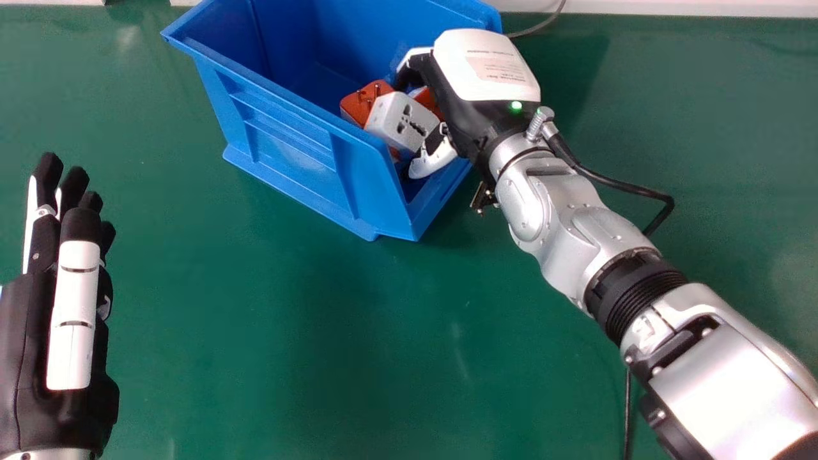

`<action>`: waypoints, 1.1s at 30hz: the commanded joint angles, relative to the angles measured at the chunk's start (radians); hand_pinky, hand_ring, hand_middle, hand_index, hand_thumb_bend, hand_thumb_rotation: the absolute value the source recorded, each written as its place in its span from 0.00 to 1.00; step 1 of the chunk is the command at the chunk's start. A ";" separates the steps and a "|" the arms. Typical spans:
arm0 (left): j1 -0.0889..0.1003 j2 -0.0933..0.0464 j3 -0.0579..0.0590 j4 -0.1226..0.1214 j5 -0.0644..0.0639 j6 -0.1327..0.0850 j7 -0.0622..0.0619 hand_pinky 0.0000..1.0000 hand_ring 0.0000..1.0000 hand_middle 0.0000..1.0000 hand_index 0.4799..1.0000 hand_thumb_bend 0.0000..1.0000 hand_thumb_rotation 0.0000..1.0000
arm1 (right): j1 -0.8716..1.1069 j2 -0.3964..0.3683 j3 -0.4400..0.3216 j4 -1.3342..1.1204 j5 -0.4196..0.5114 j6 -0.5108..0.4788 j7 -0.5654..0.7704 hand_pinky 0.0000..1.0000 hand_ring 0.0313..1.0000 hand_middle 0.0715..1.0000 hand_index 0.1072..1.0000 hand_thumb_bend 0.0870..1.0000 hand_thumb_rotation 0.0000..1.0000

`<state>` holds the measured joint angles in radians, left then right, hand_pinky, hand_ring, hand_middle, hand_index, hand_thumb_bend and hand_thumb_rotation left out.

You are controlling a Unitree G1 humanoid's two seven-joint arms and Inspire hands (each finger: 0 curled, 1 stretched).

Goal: Pick all objects and put in blue box

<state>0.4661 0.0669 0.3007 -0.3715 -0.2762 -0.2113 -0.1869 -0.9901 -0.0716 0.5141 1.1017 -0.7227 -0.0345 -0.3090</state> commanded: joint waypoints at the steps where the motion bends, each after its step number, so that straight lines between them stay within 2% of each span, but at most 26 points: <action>1: -0.006 0.006 0.006 0.003 -0.003 -0.038 -0.009 1.00 1.00 1.00 1.00 0.63 0.90 | -0.039 -0.013 0.008 -0.012 -0.015 -0.004 -0.031 0.78 0.91 0.94 0.91 0.81 0.19; 4: -0.011 0.007 0.007 0.008 0.001 -0.038 -0.008 1.00 1.00 1.00 1.00 0.63 0.89 | -0.042 -0.016 0.017 -0.010 -0.017 -0.001 -0.035 0.81 0.93 0.96 0.93 0.83 0.20; 6: -0.013 0.007 0.007 0.009 0.000 -0.039 -0.008 1.00 1.00 1.00 1.00 0.63 0.89 | -0.043 -0.017 0.020 -0.012 -0.016 0.001 -0.034 0.82 0.94 0.98 0.95 0.84 0.21; 8: -0.017 0.007 0.006 0.013 -0.007 -0.044 -0.015 1.00 1.00 1.00 1.00 0.63 0.89 | -0.043 -0.019 0.021 -0.013 -0.013 -0.001 -0.033 0.83 0.96 0.99 0.96 0.83 0.22; 12: -0.019 0.002 0.003 0.010 -0.001 -0.040 -0.008 1.00 1.00 1.00 1.00 0.61 0.89 | -0.040 -0.022 0.016 -0.020 -0.008 -0.009 -0.053 0.84 0.97 1.00 0.97 0.83 0.21; 16: -0.019 0.001 -0.001 0.014 -0.006 -0.044 -0.015 1.00 1.00 1.00 1.00 0.61 0.88 | -0.034 -0.025 0.018 -0.026 -0.012 -0.014 -0.071 0.83 0.96 1.00 0.96 0.82 0.18; 20: -0.020 -0.007 -0.004 0.018 0.003 -0.047 -0.006 1.00 1.00 1.00 1.00 0.61 0.88 | -0.021 -0.034 0.016 -0.053 -0.012 -0.022 -0.084 0.84 0.96 1.00 0.96 0.80 0.16; 23: -0.012 -0.012 -0.010 0.006 0.008 -0.034 0.003 1.00 1.00 1.00 1.00 0.61 0.88 | -0.009 -0.048 0.017 -0.085 -0.014 -0.030 -0.086 0.84 0.96 1.00 0.96 0.80 0.16; 25: -0.004 -0.017 -0.014 0.001 0.009 -0.035 0.005 1.00 1.00 0.99 1.00 0.62 0.88 | 0.008 -0.061 0.016 -0.119 -0.015 -0.036 -0.088 0.83 0.97 1.00 0.97 0.78 0.14; 26: -0.002 -0.020 -0.016 0.002 0.013 -0.038 0.007 1.00 1.00 0.99 1.00 0.62 0.88 | 0.016 -0.068 0.017 -0.133 -0.017 -0.041 -0.094 0.83 0.97 1.00 0.97 0.78 0.14; 31: 0.012 -0.025 -0.030 -0.003 0.054 -0.057 0.021 1.00 0.98 0.98 0.99 0.63 0.88 | 0.070 -0.110 0.013 -0.244 -0.028 -0.051 -0.105 0.80 0.96 1.00 0.97 0.74 0.06; 33: 0.012 -0.027 -0.035 -0.003 0.064 -0.061 0.025 0.99 0.98 0.97 0.97 0.64 0.89 | 0.092 -0.128 0.013 -0.298 -0.044 -0.034 -0.102 0.78 0.96 1.00 0.96 0.72 0.03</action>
<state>0.4718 0.0450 0.2701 -0.3524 -0.2241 -0.2422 -0.1671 -0.8972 -0.1793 0.5346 0.8595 -0.7527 -0.0740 -0.3870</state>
